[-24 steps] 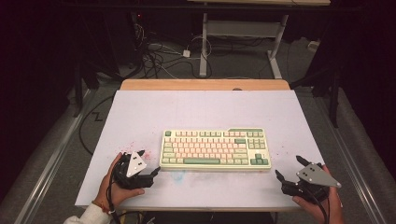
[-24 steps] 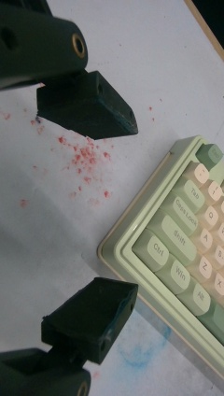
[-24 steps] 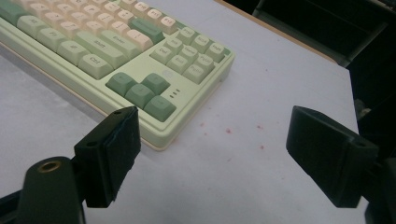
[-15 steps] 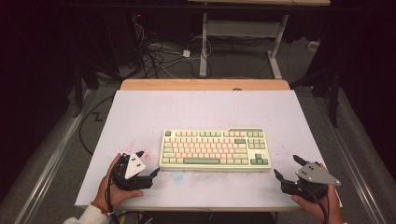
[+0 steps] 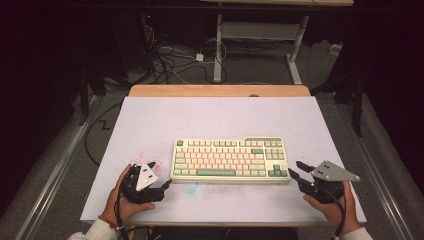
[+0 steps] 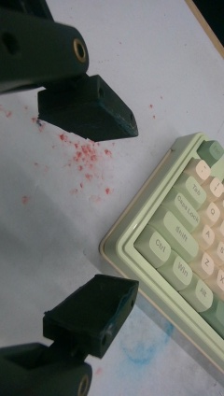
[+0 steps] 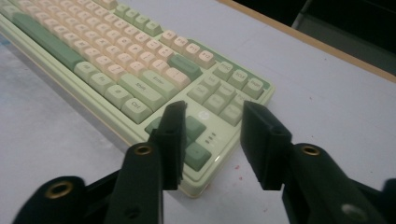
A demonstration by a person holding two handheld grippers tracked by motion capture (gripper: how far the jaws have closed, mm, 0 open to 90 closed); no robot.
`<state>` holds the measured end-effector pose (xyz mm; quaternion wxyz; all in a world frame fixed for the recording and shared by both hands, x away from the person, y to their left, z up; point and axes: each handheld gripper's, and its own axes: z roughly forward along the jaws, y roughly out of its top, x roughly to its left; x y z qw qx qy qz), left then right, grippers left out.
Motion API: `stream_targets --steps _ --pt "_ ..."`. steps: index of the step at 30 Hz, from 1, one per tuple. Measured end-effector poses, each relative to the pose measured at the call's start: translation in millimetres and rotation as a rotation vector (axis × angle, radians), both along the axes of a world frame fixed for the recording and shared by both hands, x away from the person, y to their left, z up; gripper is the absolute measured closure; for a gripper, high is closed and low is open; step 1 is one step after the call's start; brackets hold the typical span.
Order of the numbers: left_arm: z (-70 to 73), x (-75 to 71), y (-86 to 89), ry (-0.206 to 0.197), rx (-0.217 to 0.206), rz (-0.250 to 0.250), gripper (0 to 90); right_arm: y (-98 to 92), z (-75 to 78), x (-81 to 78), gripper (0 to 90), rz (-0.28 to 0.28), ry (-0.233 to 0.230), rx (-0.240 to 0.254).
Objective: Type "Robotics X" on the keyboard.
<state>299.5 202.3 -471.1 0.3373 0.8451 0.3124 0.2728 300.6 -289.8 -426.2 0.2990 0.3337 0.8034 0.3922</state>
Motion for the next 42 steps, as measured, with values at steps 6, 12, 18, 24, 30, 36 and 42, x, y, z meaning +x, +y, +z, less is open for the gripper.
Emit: stream_targets --steps 6,12,18,24,30,36,42 --pt "-0.6 0.5 -1.5 0.007 0.005 -0.002 21.5 22.4 0.2 17.1 89.8 0.071 0.039 -0.027" --pt "-0.6 0.2 -2.2 0.029 0.009 -0.005 22.6 49.7 -3.5 34.7 90.0 0.114 0.076 -0.044" --pt "1.5 1.2 -0.8 0.029 0.001 -0.012 22.6 70.6 -12.9 51.6 90.0 0.135 0.125 -0.063" --pt "4.6 2.2 -0.3 0.034 -0.012 -0.015 23.5 82.1 -21.9 56.3 90.0 0.155 0.157 -0.098" --pt "11.2 5.5 -4.3 0.052 -0.049 -0.023 23.7 83.7 -26.3 57.0 90.0 0.157 0.169 -0.109" --pt "17.8 12.0 -12.0 0.064 -0.059 -0.042 24.0 82.5 -29.2 56.9 90.0 0.154 0.173 -0.110" --pt "25.1 21.0 -22.1 0.081 -0.059 -0.060 35.1 81.3 -29.7 56.6 90.0 0.150 0.171 -0.106"
